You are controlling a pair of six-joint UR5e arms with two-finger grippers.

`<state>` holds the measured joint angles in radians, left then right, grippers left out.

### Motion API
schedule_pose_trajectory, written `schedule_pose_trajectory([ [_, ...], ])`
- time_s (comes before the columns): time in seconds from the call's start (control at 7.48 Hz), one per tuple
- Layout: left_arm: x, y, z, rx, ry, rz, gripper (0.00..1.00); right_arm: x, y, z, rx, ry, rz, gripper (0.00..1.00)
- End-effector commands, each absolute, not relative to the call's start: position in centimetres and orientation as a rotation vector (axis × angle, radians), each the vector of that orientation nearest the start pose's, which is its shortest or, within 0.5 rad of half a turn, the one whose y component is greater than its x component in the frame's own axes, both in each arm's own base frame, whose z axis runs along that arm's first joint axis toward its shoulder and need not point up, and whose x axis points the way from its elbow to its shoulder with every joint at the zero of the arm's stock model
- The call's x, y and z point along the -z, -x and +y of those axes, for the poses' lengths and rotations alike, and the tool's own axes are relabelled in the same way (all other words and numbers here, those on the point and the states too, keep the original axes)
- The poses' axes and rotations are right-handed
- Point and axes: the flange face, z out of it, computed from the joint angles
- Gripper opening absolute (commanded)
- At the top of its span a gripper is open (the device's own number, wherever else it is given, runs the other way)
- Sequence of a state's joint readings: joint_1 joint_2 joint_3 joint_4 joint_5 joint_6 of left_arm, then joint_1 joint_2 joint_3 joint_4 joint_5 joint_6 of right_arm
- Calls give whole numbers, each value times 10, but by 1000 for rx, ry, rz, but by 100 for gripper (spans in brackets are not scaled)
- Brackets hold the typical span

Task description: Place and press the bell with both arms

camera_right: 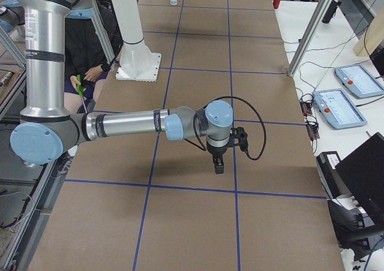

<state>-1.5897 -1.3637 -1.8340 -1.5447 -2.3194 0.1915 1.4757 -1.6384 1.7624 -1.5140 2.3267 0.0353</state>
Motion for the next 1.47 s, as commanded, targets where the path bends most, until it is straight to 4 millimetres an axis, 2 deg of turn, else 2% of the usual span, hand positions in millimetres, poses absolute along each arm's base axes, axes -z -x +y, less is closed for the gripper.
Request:
schedule_pose_trajectory([
  [0.0,-629,73,-404,-176,-102,741,100,-591,-20,-476,125,-123,-764,100],
  [0.13,-630,73,-404,-174,-100,743,100,-591,-20,-476,125,-123,-764,100],
  [0.54,-609,73,-416,-189,-148,749,100,-589,-20,-478,126,-127,-764,100],
  [0.8,-593,73,-431,-239,-283,733,100,-588,-20,-478,127,-130,-765,100],
  [1.2,-606,72,-432,-222,-284,737,100,-588,-20,-478,128,-130,-764,100],
  [1.34,-616,71,-433,-235,-299,733,100,-587,-20,-478,127,-129,-766,100],
])
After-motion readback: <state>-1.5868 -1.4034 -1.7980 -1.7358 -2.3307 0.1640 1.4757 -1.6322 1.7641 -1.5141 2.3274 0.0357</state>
